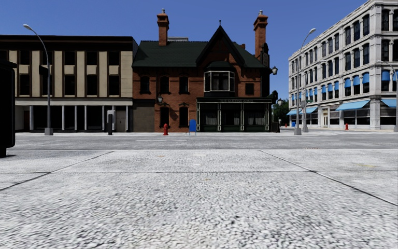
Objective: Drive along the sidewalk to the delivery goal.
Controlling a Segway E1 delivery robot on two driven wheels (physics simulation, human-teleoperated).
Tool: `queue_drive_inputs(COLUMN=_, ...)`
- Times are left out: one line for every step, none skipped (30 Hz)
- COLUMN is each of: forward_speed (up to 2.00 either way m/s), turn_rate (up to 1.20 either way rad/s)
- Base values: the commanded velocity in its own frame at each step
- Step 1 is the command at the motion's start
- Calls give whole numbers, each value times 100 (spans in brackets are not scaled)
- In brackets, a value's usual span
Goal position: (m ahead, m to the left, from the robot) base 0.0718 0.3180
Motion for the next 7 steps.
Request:
queue_drive_inputs(forward_speed=0, turn_rate=0)
queue_drive_inputs(forward_speed=0, turn_rate=0)
queue_drive_inputs(forward_speed=0, turn_rate=0)
queue_drive_inputs(forward_speed=0, turn_rate=0)
queue_drive_inputs(forward_speed=0, turn_rate=0)
queue_drive_inputs(forward_speed=0, turn_rate=0)
queue_drive_inputs(forward_speed=0, turn_rate=0)
